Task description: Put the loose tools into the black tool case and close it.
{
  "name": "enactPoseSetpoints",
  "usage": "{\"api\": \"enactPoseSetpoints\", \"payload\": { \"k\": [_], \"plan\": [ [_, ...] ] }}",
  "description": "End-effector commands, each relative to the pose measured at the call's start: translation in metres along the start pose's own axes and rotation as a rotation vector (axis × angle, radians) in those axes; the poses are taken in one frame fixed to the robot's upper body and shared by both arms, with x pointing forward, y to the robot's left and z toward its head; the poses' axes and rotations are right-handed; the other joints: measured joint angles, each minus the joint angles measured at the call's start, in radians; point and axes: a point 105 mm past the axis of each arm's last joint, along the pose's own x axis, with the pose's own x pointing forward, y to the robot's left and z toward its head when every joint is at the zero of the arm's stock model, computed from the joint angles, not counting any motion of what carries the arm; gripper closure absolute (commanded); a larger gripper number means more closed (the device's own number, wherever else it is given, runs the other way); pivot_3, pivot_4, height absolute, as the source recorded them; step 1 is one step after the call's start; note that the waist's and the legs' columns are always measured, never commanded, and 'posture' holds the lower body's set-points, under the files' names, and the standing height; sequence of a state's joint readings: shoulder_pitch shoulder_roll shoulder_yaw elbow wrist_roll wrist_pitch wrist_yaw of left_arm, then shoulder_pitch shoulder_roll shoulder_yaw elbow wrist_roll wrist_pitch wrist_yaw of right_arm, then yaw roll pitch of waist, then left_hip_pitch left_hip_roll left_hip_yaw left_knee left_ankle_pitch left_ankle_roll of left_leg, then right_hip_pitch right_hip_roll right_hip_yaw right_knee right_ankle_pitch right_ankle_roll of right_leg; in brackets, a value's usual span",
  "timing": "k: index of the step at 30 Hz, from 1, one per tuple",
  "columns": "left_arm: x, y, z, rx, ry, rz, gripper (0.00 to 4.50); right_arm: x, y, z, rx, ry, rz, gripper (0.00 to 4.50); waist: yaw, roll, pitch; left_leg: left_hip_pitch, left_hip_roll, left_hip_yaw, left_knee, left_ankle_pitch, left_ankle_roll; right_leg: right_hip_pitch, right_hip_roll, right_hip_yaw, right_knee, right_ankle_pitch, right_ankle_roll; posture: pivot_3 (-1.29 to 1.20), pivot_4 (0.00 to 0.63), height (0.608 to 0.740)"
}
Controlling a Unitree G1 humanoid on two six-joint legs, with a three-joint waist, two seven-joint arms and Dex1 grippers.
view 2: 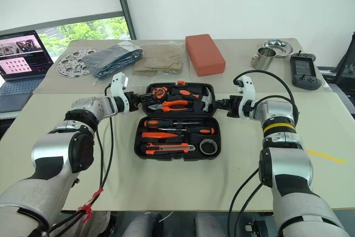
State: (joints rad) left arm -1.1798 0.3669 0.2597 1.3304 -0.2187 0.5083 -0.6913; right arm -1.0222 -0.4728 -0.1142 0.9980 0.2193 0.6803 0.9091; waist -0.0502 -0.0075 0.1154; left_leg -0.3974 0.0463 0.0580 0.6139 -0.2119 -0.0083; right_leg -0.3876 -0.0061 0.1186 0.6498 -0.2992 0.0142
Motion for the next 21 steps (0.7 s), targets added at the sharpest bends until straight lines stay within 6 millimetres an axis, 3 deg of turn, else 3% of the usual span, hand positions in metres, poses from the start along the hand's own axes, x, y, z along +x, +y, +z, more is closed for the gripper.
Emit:
{"api": "enactPoseSetpoints", "payload": {
  "k": [1, 4, 21],
  "plan": [
    [-0.010, 0.008, 0.004, -0.006, -0.004, -0.002, 0.00, 0.002, 0.006, 0.001, -0.010, -0.011, 0.030, 4.45, 0.000, 0.000, 0.000, 0.000, 0.000, 0.000, 0.000, 0.000, 0.000, 0.000, 0.000, 0.000, 0.000, 0.000, 0.000, 0.00, 0.150, 0.740],
    [-0.014, 0.011, 0.001, -0.029, 0.009, -0.016, 0.73, 0.002, 0.004, 0.002, -0.008, -0.022, 0.022, 4.50, 0.002, 0.000, 0.000, 0.000, 0.000, 0.000, 0.000, 0.000, -0.001, 0.000, 0.000, 0.000, 0.000, 0.000, 0.000, 0.00, 0.150, 0.740],
    [-0.022, 0.015, -0.017, -0.065, 0.078, -0.075, 0.73, -0.001, 0.007, 0.002, -0.027, -0.025, 0.039, 4.50, 0.003, 0.000, 0.000, 0.000, -0.001, -0.001, 0.001, 0.000, -0.001, 0.000, 0.000, 0.000, 0.002, 0.000, 0.000, 0.00, 0.150, 0.740]
  ]
}}
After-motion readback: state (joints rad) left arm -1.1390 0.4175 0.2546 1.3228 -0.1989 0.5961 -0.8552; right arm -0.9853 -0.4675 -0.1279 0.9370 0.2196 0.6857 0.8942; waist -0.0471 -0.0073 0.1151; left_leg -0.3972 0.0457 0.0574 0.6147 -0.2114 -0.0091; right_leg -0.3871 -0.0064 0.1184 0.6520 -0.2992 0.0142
